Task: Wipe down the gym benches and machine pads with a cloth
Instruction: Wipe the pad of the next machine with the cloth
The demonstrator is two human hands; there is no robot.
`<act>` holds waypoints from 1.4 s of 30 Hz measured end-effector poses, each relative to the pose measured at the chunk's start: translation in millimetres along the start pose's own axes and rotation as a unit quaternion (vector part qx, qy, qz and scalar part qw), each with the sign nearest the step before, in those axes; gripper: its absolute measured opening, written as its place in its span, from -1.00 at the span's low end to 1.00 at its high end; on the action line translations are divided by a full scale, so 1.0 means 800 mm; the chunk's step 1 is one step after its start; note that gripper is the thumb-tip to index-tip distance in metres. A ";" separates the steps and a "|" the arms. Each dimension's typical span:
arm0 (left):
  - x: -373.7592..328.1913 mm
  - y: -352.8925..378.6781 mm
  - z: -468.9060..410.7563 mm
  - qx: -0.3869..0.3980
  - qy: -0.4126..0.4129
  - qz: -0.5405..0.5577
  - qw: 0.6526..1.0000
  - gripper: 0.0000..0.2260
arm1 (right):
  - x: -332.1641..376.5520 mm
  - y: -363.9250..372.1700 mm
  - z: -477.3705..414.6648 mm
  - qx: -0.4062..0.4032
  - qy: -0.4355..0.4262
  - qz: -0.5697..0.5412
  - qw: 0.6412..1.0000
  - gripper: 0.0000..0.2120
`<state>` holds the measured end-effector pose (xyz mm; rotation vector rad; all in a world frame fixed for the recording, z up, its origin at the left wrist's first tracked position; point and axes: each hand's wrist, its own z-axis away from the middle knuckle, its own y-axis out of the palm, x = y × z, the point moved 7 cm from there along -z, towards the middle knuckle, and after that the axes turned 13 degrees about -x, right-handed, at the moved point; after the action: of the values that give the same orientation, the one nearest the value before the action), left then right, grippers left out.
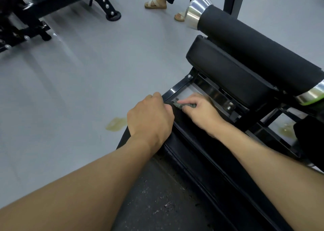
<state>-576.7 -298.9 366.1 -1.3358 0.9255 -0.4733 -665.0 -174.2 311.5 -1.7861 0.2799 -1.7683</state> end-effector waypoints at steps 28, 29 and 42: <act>-0.001 0.001 -0.002 0.009 0.028 0.003 1.000 -0.80 | -0.054 -0.029 0.004 -0.018 0.024 0.000 1.000 -0.74; -0.001 0.001 -0.002 0.009 0.029 0.003 1.000 -0.80 | -0.055 -0.028 -0.003 -0.025 0.017 0.015 0.999 -0.74; -0.001 0.002 -0.001 -0.001 0.037 0.003 0.999 -0.78 | -0.062 -0.016 -0.042 -0.064 0.029 0.039 0.997 -0.73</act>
<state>-578.4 -298.6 365.1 -1.3250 0.9912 -0.5197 -704.7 -145.7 274.7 -1.7892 0.4893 -1.7838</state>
